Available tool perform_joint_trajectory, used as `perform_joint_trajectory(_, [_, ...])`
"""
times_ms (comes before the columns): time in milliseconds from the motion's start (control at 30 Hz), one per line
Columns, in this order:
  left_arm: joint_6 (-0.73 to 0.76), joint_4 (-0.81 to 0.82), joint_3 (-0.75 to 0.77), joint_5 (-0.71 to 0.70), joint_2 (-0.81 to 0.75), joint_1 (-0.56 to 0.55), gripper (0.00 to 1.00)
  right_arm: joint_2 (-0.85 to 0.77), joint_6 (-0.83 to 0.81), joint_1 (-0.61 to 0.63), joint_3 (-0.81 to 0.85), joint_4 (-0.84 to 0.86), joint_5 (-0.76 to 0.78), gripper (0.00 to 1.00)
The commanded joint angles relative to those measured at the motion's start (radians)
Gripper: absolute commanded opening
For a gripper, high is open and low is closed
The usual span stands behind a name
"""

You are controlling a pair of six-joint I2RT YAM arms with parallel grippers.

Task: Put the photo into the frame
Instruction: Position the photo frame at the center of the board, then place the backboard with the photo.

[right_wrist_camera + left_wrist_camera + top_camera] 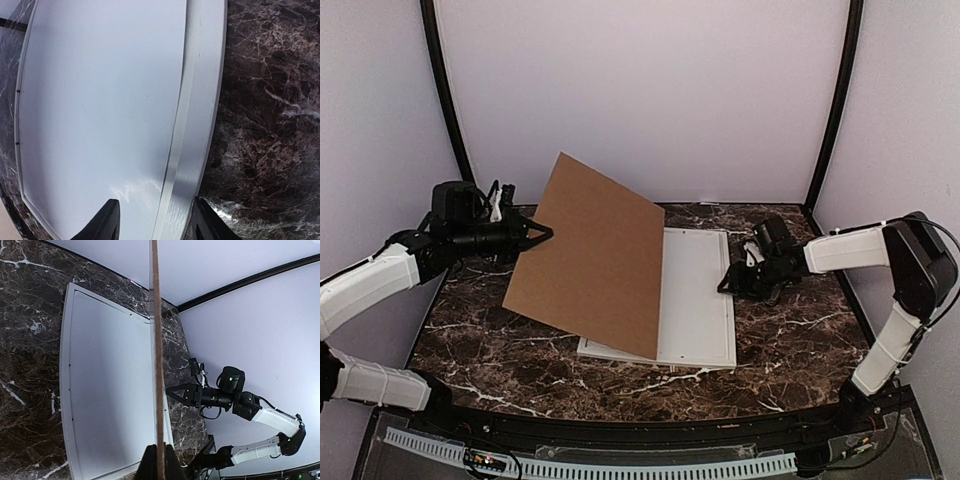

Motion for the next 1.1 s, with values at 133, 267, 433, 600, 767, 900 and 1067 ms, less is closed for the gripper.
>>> perform_joint_trajectory(133, [-0.28, 0.497, -0.045, 0.121, 0.13, -0.018, 0.0, -0.067, -0.013, -0.028, 0.108, -0.073, 0.047, 0.64])
perform_joint_trajectory(267, [-0.321, 0.603, -0.029, 0.117, 0.216, -0.059, 0.0, -0.087, -0.027, -0.081, 0.126, -0.109, 0.043, 0.67])
perform_joint_trajectory(433, [-0.327, 0.656, 0.0, 0.079, 0.328, -0.121, 0.0, -0.111, -0.044, -0.159, 0.141, -0.144, 0.03, 0.68])
perform_joint_trajectory(600, [-0.343, 0.737, 0.037, 0.069, 0.441, -0.164, 0.0, -0.122, -0.069, -0.203, 0.157, -0.178, 0.02, 0.68])
perform_joint_trajectory(767, [-0.35, 0.801, 0.069, 0.061, 0.54, -0.183, 0.0, -0.117, -0.075, -0.211, 0.155, -0.187, 0.01, 0.68])
perform_joint_trajectory(900, [-0.356, 0.829, 0.08, 0.047, 0.584, -0.191, 0.0, -0.115, -0.079, -0.215, 0.151, -0.191, 0.006, 0.68])
perform_joint_trajectory(1067, [-0.354, 0.833, 0.083, 0.016, 0.604, -0.193, 0.0, -0.11, -0.083, -0.216, 0.148, -0.187, -0.003, 0.68])
